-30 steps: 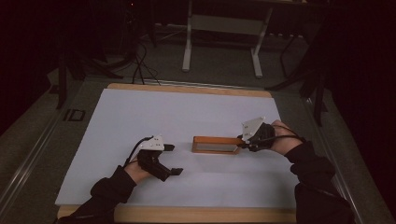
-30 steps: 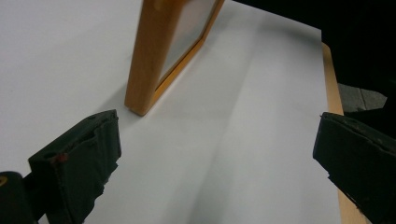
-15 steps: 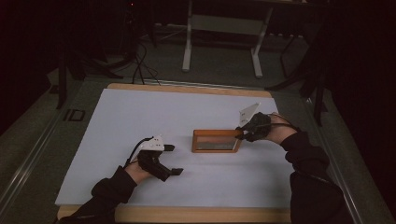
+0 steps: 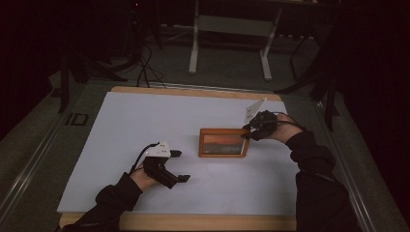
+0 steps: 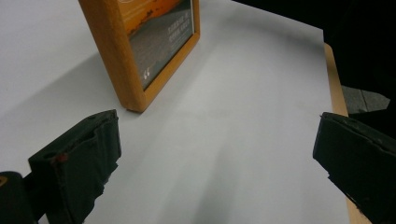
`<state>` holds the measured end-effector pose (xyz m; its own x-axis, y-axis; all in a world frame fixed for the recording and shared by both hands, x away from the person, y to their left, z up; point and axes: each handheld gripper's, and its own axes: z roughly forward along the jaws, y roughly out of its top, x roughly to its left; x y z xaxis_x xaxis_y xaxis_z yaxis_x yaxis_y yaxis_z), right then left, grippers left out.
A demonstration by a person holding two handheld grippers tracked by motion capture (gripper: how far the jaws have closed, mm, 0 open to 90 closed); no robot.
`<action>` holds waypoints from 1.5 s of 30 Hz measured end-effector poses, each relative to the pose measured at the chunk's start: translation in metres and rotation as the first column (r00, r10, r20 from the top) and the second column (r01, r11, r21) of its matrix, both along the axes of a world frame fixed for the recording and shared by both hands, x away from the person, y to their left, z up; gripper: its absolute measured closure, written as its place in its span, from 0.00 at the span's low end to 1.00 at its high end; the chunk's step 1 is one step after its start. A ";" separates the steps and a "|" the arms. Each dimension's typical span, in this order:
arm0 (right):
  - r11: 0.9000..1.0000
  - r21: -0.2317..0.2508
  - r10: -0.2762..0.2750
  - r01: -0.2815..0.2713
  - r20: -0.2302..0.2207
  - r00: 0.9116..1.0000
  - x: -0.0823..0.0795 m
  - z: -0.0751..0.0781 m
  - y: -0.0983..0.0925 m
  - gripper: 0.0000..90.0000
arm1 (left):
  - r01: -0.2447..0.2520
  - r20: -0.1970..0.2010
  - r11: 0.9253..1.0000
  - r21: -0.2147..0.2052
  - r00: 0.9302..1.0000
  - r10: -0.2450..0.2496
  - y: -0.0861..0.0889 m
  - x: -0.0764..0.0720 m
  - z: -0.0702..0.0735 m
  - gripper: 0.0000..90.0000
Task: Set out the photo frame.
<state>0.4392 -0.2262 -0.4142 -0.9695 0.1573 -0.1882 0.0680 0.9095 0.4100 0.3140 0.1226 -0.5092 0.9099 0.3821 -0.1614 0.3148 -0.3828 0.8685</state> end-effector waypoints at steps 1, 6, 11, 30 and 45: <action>1.000 0.003 -0.001 0.001 -0.002 1.000 0.001 0.000 0.000 0.71 | -0.001 0.004 1.000 0.003 1.000 0.001 0.000 0.000 0.000 0.02; 1.000 0.014 -0.015 0.015 -0.007 1.000 0.008 -0.003 -0.001 0.69 | 0.000 0.005 1.000 0.004 1.000 0.000 -0.001 0.000 -0.002 0.02; 0.999 0.012 -0.033 0.033 -0.020 0.999 0.014 -0.005 0.000 0.67 | 0.000 0.004 1.000 -0.001 1.000 0.000 0.000 0.000 -0.002 0.02; 0.993 0.046 -0.105 0.106 -0.024 0.994 0.018 -0.001 0.005 0.54 | -0.004 0.000 1.000 -0.005 1.000 0.004 0.001 0.001 -0.003 0.02; 0.962 0.198 -0.195 0.189 0.013 0.981 -0.002 0.019 -0.002 0.27 | -0.005 0.001 1.000 -0.003 1.000 0.005 0.000 0.000 -0.003 0.02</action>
